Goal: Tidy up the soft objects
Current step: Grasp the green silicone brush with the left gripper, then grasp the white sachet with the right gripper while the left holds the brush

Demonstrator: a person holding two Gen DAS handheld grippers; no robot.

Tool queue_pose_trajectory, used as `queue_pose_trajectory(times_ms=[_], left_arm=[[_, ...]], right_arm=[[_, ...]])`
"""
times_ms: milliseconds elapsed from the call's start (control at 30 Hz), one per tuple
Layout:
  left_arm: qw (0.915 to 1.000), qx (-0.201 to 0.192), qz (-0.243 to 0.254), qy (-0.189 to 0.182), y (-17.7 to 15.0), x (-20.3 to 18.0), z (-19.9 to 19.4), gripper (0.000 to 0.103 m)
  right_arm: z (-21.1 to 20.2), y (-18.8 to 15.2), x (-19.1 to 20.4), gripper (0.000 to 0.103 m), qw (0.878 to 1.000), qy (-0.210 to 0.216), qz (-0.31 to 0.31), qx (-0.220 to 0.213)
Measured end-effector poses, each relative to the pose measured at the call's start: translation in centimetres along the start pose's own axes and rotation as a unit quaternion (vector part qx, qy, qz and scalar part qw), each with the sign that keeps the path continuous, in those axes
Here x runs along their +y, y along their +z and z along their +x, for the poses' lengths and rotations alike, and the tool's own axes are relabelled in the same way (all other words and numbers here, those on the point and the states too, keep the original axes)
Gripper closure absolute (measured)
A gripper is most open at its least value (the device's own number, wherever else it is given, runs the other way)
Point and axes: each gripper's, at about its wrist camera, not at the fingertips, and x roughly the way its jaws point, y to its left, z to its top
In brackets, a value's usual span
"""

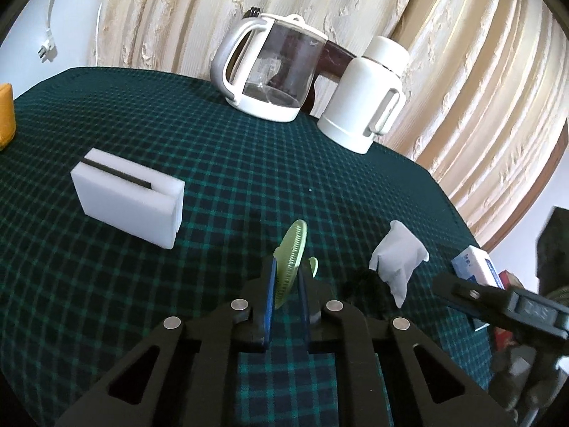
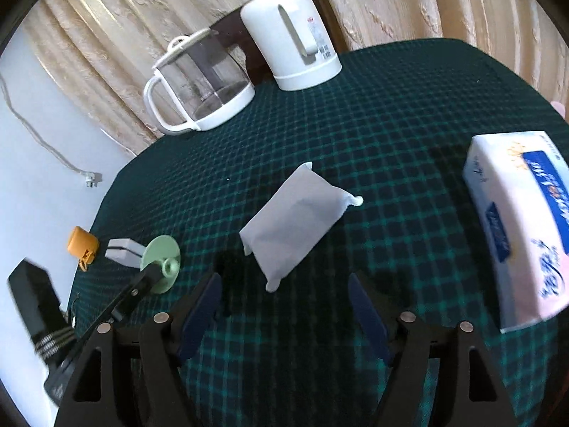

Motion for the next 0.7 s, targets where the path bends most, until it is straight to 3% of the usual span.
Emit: queue_pose_trajectory(times_ms=[367,567,700], left_arm=[[0.9999,-0.006,-0.001,-0.014,0.0,0.0,-0.4,0.092],[0.9998,0.006,-0.011,-0.013,0.1,0.4,0.1,0.090],[0.9994,0.024,-0.022,-0.009,0.2,0.7,1.0,0.089]], right_arm=[[3.8,2.4,0.6,0.025,1.000,-0.017,0.011,0.019],[4.9,2.8,1.9,0.021,0.999,-0.051,-0.017,0.003],[5.3,2.5,2.6,0.025,0.996,-0.079,-0.047,-0.009]])
